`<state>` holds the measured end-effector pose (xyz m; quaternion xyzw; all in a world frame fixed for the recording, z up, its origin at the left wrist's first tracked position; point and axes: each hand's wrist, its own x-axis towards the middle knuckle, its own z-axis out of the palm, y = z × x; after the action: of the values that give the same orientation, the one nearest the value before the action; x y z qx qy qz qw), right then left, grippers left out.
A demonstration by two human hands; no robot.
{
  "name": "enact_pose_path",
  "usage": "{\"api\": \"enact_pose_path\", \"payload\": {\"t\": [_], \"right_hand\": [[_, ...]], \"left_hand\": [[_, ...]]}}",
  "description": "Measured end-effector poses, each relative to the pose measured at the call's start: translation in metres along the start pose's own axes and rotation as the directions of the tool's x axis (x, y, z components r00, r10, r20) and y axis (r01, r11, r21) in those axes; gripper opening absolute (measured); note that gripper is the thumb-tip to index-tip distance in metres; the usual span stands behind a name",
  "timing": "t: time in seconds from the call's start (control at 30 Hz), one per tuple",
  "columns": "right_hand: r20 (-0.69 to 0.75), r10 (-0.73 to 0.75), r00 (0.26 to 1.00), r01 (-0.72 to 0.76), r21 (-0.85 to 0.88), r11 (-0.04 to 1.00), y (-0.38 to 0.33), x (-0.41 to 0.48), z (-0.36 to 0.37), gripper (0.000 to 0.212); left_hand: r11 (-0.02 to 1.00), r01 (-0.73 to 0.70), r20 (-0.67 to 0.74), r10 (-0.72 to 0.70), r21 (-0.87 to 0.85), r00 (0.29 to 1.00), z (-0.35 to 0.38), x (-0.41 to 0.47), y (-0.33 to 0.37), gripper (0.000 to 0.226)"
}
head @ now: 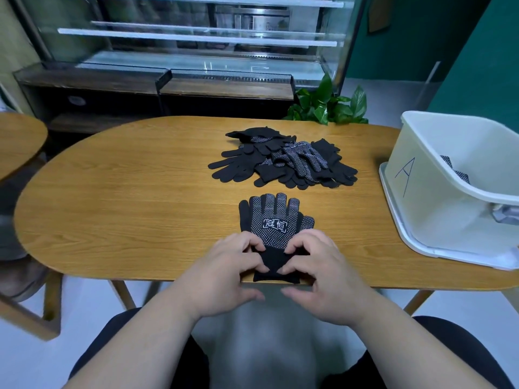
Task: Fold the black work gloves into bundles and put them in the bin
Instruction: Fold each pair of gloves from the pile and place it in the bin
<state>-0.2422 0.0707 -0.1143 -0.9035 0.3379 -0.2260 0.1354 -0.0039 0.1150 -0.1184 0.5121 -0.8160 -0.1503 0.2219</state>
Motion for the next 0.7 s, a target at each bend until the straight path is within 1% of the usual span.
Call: {"api": "enact_pose_path", "payload": {"t": [0.07,0.1,0.17,0.2,0.27,0.3,0.33,0.37,0.4,0.43,0.47,0.53,0.57,0.6,0.67,0.7], "right_hand": [[0.046,0.015,0.999,-0.013,-0.052,0.999,-0.001,-0.002,0.000,0.034],[0.055,0.019,0.998,-0.015,-0.078,0.997,-0.003,-0.002,0.001,0.035],[0.027,0.009,1.000,-0.007,-0.091,0.996,-0.008,-0.003,0.002,0.024],[-0.008,0.011,1.000,-0.011,-0.062,0.998,-0.012,-0.003,0.000,0.017],[-0.102,0.071,0.992,-0.062,0.089,0.994,-0.024,-0.002,-0.008,0.010],[-0.150,0.116,0.982,-0.088,0.178,0.980,-0.032,-0.001,-0.014,0.009],[-0.192,0.168,0.967,-0.115,0.261,0.959,-0.042,0.001,-0.023,0.008],[-0.219,0.231,0.948,-0.149,0.337,0.930,-0.051,0.005,-0.029,0.009],[-0.239,0.295,0.925,-0.179,0.410,0.894,-0.061,0.008,-0.038,0.014],[-0.250,0.352,0.902,-0.199,0.483,0.853,-0.070,0.011,-0.047,0.018],[-0.261,0.398,0.880,-0.198,0.558,0.806,-0.080,0.014,-0.057,0.020],[-0.280,0.450,0.848,-0.136,0.706,0.695,-0.099,0.020,-0.080,0.027],[-0.277,0.460,0.844,-0.088,0.773,0.628,-0.106,0.023,-0.090,0.030],[-0.274,0.461,0.844,-0.040,0.825,0.564,-0.111,0.025,-0.099,0.031],[-0.249,0.465,0.850,0.008,0.887,0.461,-0.121,0.029,-0.113,0.031],[-0.241,0.472,0.848,0.022,0.906,0.423,-0.125,0.031,-0.119,0.031]], "left_hand": [[0.999,-0.032,-0.035,0.033,0.027,0.999,0.001,0.000,0.004,0.029],[0.998,-0.041,-0.060,0.043,0.037,0.997,0.001,-0.001,0.006,0.024],[0.998,-0.050,-0.117,0.055,0.050,0.992,0.002,-0.004,0.012,0.018],[0.998,-0.042,-0.141,0.047,0.037,0.989,0.002,-0.007,0.015,0.017],[0.997,-0.005,-0.210,-0.010,-0.071,0.978,-0.004,-0.010,0.025,0.012],[0.984,0.034,-0.235,-0.075,-0.174,0.969,-0.010,-0.011,0.035,0.011],[0.949,0.081,-0.243,-0.160,-0.305,0.957,-0.019,-0.011,0.047,0.015],[0.893,0.136,-0.228,-0.252,-0.428,0.941,-0.023,-0.010,0.055,0.021],[0.842,0.171,-0.221,-0.322,-0.512,0.920,-0.030,-0.008,0.065,0.022],[0.802,0.173,-0.238,-0.363,-0.571,0.901,-0.037,-0.004,0.076,0.022],[0.758,0.149,-0.261,-0.393,-0.635,0.882,-0.048,0.000,0.089,0.022],[0.625,0.043,-0.289,-0.420,-0.780,0.860,-0.070,0.007,0.111,0.018],[0.541,0.018,-0.251,-0.419,-0.841,0.873,-0.080,0.009,0.117,0.021],[0.448,0.026,-0.170,-0.390,-0.893,0.905,-0.088,0.010,0.121,0.026],[0.250,0.104,0.038,-0.256,-0.963,0.966,-0.100,0.007,0.128,0.039],[0.159,0.159,0.129,-0.188,-0.974,0.974,-0.103,0.004,0.129,0.046]]}}
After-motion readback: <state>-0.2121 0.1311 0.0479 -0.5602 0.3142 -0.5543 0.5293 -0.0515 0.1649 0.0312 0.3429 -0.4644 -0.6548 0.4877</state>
